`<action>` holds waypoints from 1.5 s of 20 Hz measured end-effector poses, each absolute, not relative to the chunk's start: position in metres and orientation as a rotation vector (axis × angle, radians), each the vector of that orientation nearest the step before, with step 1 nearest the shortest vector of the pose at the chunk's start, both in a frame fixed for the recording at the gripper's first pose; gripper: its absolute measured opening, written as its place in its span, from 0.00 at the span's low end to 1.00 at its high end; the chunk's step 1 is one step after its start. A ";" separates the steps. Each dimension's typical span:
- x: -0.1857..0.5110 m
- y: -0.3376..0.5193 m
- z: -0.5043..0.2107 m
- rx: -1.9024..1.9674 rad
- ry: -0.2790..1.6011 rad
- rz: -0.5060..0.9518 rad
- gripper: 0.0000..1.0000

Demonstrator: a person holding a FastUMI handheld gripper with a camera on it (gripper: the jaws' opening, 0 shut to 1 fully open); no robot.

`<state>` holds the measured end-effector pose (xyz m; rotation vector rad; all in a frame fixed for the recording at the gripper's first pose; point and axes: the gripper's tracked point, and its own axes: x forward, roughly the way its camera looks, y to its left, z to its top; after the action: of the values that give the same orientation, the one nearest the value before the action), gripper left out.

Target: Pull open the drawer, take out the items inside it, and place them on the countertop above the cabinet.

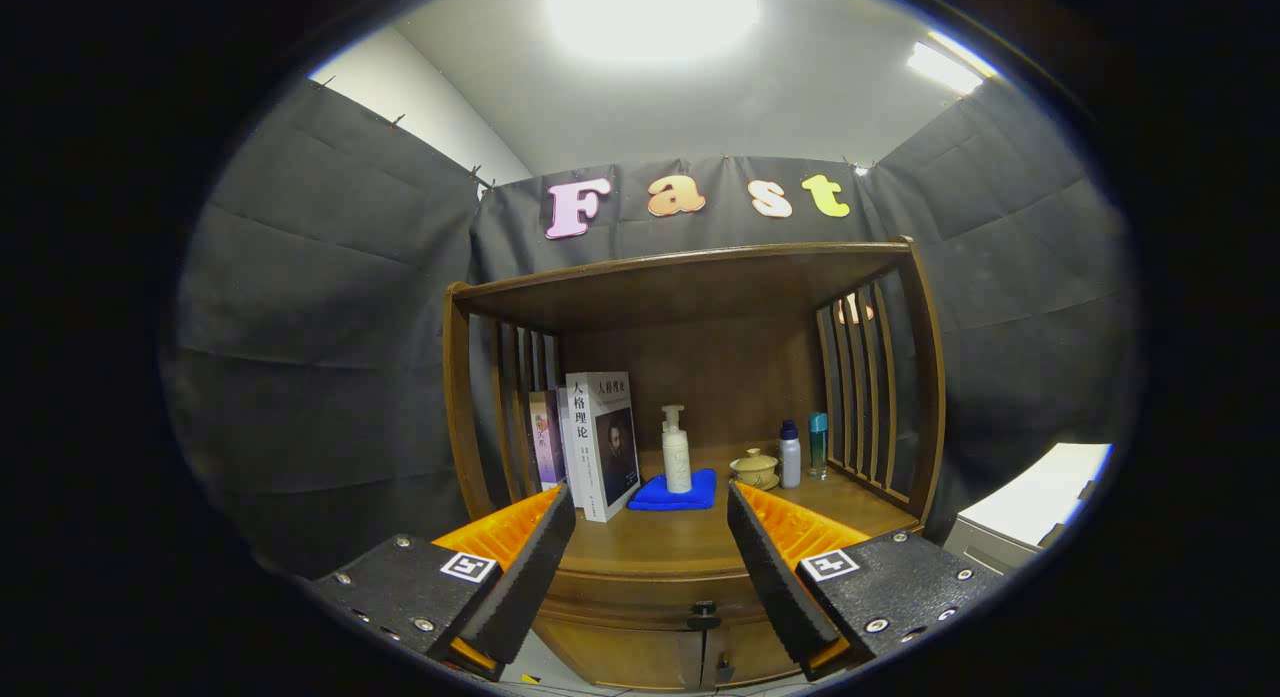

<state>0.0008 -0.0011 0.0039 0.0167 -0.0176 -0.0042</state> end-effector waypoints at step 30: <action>0.060 -0.045 -0.213 -0.098 0.210 -0.172 0.95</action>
<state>0.0601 -0.0450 -0.2131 -0.0983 0.2098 -0.1724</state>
